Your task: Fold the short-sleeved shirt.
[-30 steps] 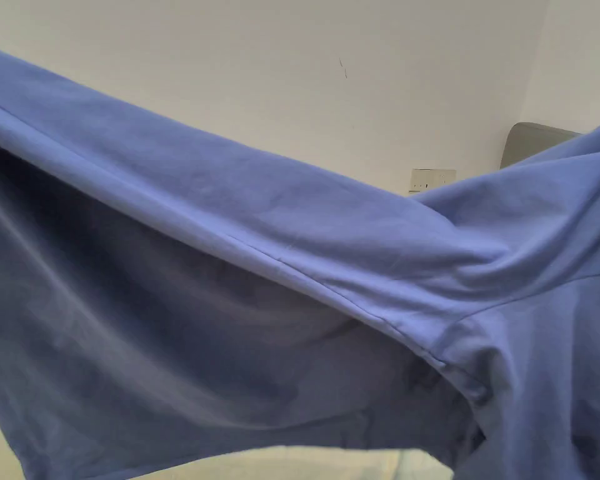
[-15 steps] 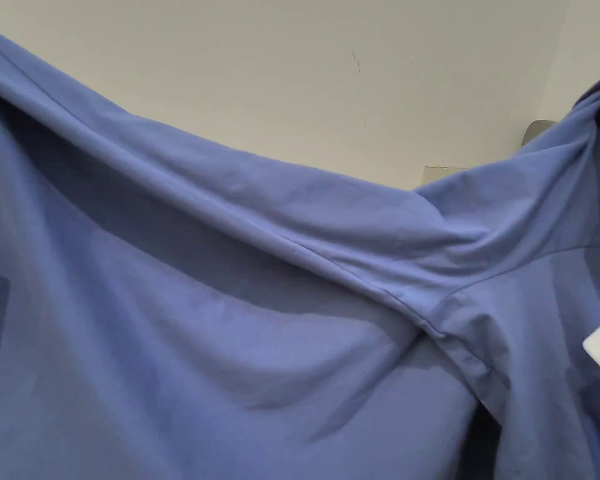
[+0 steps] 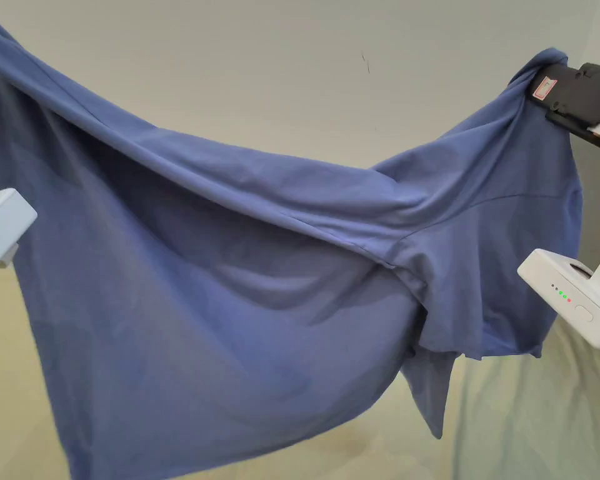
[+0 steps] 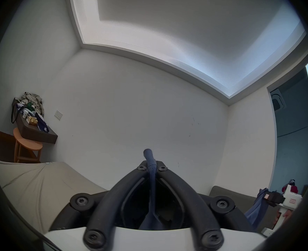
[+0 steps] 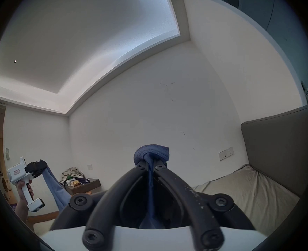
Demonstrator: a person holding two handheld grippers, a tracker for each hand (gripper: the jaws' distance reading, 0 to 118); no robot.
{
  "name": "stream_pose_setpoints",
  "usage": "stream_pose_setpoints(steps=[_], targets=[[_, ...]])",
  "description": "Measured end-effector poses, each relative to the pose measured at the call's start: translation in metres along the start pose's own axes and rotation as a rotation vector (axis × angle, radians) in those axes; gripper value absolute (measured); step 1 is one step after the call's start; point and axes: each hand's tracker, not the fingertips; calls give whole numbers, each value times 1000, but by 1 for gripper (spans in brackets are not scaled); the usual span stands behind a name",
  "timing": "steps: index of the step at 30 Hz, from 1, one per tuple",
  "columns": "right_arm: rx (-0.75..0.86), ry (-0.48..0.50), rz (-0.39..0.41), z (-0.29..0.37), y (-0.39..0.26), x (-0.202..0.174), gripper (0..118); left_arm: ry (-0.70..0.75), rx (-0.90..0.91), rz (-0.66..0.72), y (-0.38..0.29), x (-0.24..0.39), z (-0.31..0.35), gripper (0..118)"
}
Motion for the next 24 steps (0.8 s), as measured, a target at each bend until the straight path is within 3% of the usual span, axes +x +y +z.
stream_pose_setpoints(steps=[3, 10, 15, 24], targets=[[-42, 43, -35, -15, -28, 13, 6, 8, -23, 11, -30, -13, -6, 3], [-205, 21, -67, -6, -110, 32, 6, 55, -201, 12, -104, -46, 17, 3], [-358, -13, -92, 39, -155, 32, 6, 102, -321, 10, -137, -64, 58, 3], [-523, -66, -174, 162, -170, 7, 6, 164, -459, 10, -143, -72, 173, 3]])
